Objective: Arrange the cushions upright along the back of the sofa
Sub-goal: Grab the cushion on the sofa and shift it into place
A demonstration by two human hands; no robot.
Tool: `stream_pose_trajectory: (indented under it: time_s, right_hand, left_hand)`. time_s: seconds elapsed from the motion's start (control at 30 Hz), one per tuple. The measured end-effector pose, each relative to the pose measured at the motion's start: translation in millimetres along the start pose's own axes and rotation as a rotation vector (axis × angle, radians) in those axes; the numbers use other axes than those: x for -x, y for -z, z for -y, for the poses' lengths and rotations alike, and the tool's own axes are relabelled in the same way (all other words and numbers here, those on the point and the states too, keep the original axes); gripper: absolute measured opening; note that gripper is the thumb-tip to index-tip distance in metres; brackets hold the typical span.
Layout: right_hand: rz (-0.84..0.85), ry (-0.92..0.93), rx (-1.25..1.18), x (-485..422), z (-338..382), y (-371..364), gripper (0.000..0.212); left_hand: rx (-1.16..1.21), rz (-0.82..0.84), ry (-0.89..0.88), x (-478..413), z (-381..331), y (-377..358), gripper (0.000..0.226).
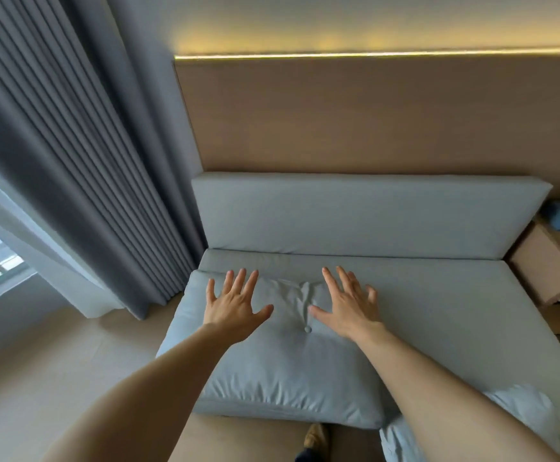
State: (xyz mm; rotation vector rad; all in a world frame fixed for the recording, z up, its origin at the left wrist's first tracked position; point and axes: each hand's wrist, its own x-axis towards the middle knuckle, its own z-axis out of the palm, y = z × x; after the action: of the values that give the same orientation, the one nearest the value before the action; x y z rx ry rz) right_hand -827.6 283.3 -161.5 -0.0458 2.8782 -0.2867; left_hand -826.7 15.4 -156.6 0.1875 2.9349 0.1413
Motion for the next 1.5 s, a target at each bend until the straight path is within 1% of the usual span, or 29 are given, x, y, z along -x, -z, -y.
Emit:
stream_pose_trajectory:
  time_s: [0.13,0.33,0.47,0.67,0.77,0.83,0.87,1.0,1.07,1.13,1.17,1.27,1.37,1.47,1.5]
  right_hand:
    - [0.089,0.001,0.015,-78.0,-15.6,-2.1,0.100]
    - [0.272,0.017,0.015,-178.3,-17.0,-32.7,0.108]
    - [0.422,-0.005,-0.023,-224.2,-18.6,-67.8,0.112]
    - [0.610,-0.055,-0.057,-318.8,-36.2,-143.1,0.124]
    - [0.686,-0.037,-0.019,-366.5,-48.1,-187.7,0.139]
    - [0.758,-0.012,-0.015,-389.4,-53.7,-210.6,0.149]
    - [0.795,0.006,-0.035,-397.4,-56.1,-219.8,0.151]
    - [0.918,0.069,-0.106,-416.6,-66.6,-241.7,0.141]
    - [0.953,0.074,-0.136,-423.5,-69.5,-245.3,0.140]
    - [0.983,0.089,-0.165,-430.4,-70.2,-243.1,0.136]
    - [1.000,0.098,-0.176,-432.1,-67.5,-239.9,0.129]
    - [1.003,0.111,-0.193,-431.7,-55.8,-233.7,0.114]
    - [0.996,0.089,-0.205,-422.9,-52.7,-237.2,0.112]
    - [0.937,0.041,-0.248,-406.4,-54.0,-227.7,0.106]
    - [0.906,0.030,-0.253,-398.1,-51.9,-220.3,0.108]
  left_hand:
    - [0.038,0.125,0.064,-73.9,4.5,-8.2,0.097]
    - [0.029,0.361,0.036,-166.4,36.9,-47.0,0.098]
    - [0.035,0.495,0.019,-229.2,64.6,-76.8,0.098]
    - [0.046,0.727,-0.063,-353.7,107.7,-146.5,0.120]
    - [0.084,0.868,-0.092,-401.4,130.7,-192.8,0.137]
    - [0.111,0.958,-0.130,-418.9,141.8,-221.6,0.143]
    - [0.143,0.988,-0.150,-424.5,146.6,-235.6,0.141]
    - [0.322,1.049,-0.165,-437.8,155.4,-274.0,0.109]
    - [0.350,1.081,-0.158,-442.9,156.0,-273.9,0.094]
    - [0.325,1.106,-0.166,-447.1,155.5,-265.8,0.078]
    - [0.304,1.114,-0.163,-448.3,154.9,-262.1,0.074]
    - [0.285,1.142,-0.136,-448.0,154.0,-257.8,0.074]
    - [0.302,1.128,-0.143,-439.4,151.6,-253.9,0.070]
    - [0.322,1.062,-0.147,-424.3,149.8,-241.7,0.066]
    - [0.315,1.045,-0.164,-418.6,148.7,-236.1,0.064]
